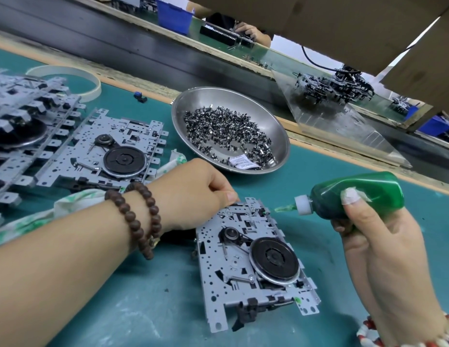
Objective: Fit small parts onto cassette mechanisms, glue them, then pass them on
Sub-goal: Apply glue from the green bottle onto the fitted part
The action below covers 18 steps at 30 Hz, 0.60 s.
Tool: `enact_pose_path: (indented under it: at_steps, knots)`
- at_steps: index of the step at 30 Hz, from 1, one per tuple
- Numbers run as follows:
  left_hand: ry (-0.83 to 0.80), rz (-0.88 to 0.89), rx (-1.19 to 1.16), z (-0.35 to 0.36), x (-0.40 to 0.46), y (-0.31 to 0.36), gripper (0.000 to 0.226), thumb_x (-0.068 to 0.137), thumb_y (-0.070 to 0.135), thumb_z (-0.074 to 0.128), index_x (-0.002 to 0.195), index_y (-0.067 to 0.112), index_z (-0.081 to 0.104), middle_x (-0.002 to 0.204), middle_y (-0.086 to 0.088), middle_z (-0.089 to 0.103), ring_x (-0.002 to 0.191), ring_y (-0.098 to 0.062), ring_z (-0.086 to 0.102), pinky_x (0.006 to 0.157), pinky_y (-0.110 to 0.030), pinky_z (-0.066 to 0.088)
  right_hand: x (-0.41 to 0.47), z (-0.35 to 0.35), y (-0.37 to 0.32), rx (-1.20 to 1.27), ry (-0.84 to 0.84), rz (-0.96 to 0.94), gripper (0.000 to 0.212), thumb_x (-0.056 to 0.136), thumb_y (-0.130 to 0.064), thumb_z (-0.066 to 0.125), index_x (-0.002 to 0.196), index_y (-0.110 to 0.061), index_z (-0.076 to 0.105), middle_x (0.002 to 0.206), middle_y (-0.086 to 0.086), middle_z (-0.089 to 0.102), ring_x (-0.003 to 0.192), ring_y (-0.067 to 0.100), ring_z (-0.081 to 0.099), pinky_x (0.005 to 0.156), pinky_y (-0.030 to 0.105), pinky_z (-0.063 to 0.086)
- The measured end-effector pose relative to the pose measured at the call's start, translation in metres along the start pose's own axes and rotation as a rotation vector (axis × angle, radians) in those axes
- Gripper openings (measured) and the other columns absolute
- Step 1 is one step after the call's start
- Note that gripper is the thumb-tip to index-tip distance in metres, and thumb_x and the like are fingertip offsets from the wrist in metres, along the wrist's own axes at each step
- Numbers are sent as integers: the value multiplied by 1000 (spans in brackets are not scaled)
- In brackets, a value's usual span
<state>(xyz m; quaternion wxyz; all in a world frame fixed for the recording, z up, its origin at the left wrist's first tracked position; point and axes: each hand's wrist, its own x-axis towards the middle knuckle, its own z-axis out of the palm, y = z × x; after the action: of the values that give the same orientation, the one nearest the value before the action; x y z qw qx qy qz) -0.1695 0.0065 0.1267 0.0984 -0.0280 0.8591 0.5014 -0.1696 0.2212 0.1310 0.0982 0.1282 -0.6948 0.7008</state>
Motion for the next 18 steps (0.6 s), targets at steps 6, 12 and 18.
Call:
enact_pose_path:
  at_steps: [6, 12, 18]
  knots:
    - [-3, 1, 2, 0, 0, 0, 18, 88, 30, 59, 78, 21, 72, 82, 0, 73, 84, -16, 67, 84, -34, 54, 0, 0, -1, -27, 1, -11, 33, 63, -45, 77, 83, -21, 68, 81, -2, 68, 76, 15, 58, 59, 16, 44]
    - [-5, 2, 15, 0, 0, 1, 18, 88, 31, 59, 79, 22, 72, 84, 0, 73, 85, -15, 67, 84, -33, 53, 0, 1, -1, -68, 2, -23, 43, 57, -57, 78, 83, -24, 69, 80, -4, 67, 73, 15, 56, 59, 17, 44]
    - [-20, -6, 2, 0, -1, 1, 19, 88, 31, 59, 79, 22, 72, 83, -3, 73, 84, -20, 68, 81, -38, 55, -1, 2, -2, -102, 7, -32, 44, 57, -61, 76, 83, -26, 70, 79, -6, 67, 73, 13, 55, 60, 17, 44]
